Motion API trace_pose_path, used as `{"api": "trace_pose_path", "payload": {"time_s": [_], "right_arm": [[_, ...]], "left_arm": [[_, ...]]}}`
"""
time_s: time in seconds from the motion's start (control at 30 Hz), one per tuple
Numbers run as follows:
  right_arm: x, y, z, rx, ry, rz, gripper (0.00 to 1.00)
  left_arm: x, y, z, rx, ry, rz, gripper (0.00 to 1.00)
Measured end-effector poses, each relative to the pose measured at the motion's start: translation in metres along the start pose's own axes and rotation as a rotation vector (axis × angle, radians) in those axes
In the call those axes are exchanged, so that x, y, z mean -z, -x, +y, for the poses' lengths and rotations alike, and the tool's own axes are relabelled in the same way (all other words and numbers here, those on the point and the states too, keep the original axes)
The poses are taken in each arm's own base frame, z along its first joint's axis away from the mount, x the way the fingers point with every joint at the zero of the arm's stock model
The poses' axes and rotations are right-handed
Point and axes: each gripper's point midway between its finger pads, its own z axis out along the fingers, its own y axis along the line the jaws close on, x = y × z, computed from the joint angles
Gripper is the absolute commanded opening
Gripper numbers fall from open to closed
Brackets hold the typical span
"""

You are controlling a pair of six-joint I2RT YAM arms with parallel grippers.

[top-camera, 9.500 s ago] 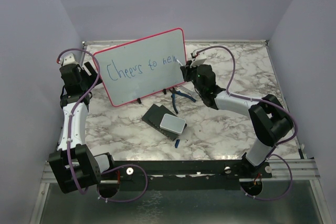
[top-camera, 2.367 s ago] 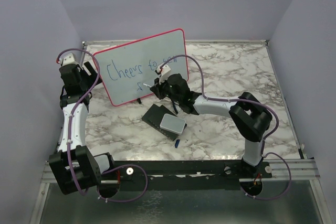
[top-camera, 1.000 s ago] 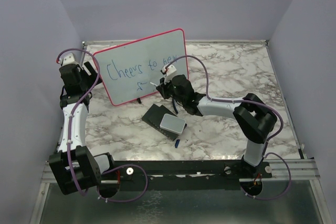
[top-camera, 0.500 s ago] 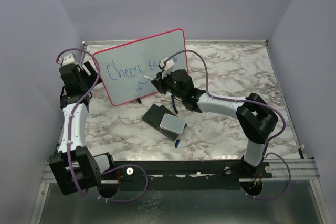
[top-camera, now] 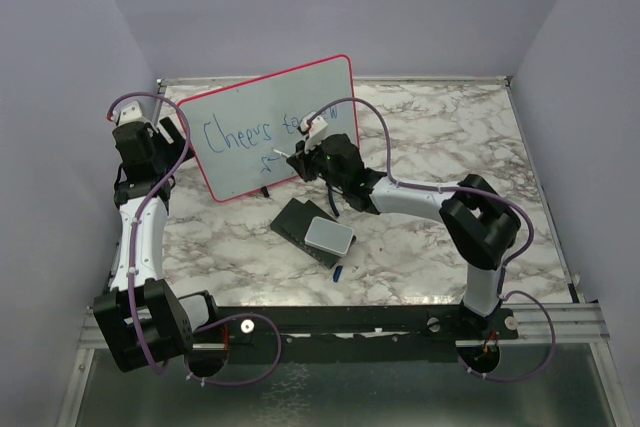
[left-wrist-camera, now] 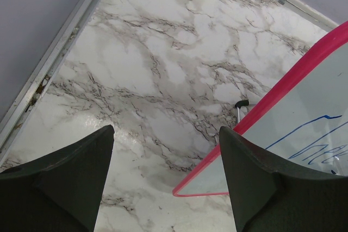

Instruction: Write a sentence on the whiteboard

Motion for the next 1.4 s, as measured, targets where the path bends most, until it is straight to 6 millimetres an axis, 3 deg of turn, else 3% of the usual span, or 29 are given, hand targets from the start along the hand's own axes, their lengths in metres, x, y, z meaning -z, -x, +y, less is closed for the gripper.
{"api": "trace_pose_path", "payload": {"time_s": [0.3,0.8,1.1,1.4], "right_arm": [[-0.004,-0.018,0.000,-0.016,-0.006,0.038,0.01],[0.006,-0.054,-0.003,-0.042,-0.017,0.112,0.01],[0.013,-0.058,-0.008,-0.039,-0.047,0.116,0.01],[0.028,-0.027,-0.010,-0.042,-0.057,0.044,0.01]], "left_arm": [[0.000,0.000,0.000,0.000,0.000,0.000,0.80],[0.000,0.000,0.000,0.000,0.000,0.000,0.80],[0.000,0.000,0.000,0.000,0.000,0.000,0.80],[0.001,0.001,0.000,0.000,-0.001,-0.003,0.80]]}}
